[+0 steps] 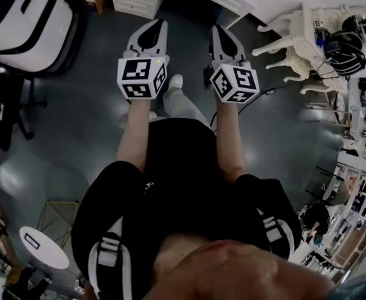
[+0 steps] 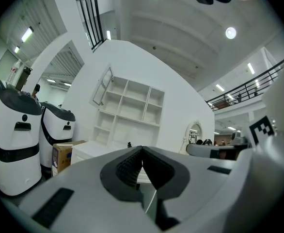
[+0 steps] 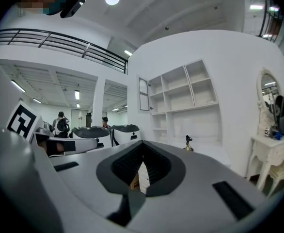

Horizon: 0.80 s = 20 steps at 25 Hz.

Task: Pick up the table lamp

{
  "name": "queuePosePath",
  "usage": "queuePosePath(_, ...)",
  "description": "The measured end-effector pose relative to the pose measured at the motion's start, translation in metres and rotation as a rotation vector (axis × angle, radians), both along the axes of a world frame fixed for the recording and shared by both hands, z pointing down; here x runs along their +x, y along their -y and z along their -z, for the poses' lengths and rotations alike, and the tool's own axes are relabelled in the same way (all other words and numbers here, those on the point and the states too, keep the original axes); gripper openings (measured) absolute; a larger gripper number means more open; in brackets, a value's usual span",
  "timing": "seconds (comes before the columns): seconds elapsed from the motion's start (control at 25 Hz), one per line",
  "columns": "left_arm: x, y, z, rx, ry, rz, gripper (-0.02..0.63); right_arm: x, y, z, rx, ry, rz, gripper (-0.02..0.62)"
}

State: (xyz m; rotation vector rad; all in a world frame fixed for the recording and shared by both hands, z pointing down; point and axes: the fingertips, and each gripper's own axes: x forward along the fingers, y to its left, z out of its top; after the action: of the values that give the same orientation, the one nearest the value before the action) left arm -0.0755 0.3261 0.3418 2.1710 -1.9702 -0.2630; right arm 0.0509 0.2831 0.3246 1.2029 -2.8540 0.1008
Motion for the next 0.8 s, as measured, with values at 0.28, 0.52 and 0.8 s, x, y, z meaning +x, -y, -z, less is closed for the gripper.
queuePosePath(0.28,-0.027,0.004,-0.002,-0.009,0.02,0.044,0.009,-0.047,0.011,-0.006,-0.001,0.024,0.088,0.018)
queuePosePath(0.52,-0.028,0.038,0.001,-0.023,0.033,0.025,0.009,-0.054,0.048,-0.01,-0.013,0.041,0.079,0.018)
queuePosePath(0.8,-0.01,0.101,-0.022,-0.069,0.037,-0.011,0.009,-0.016,0.115,-0.033,-0.057,0.043,-0.003,0.018)
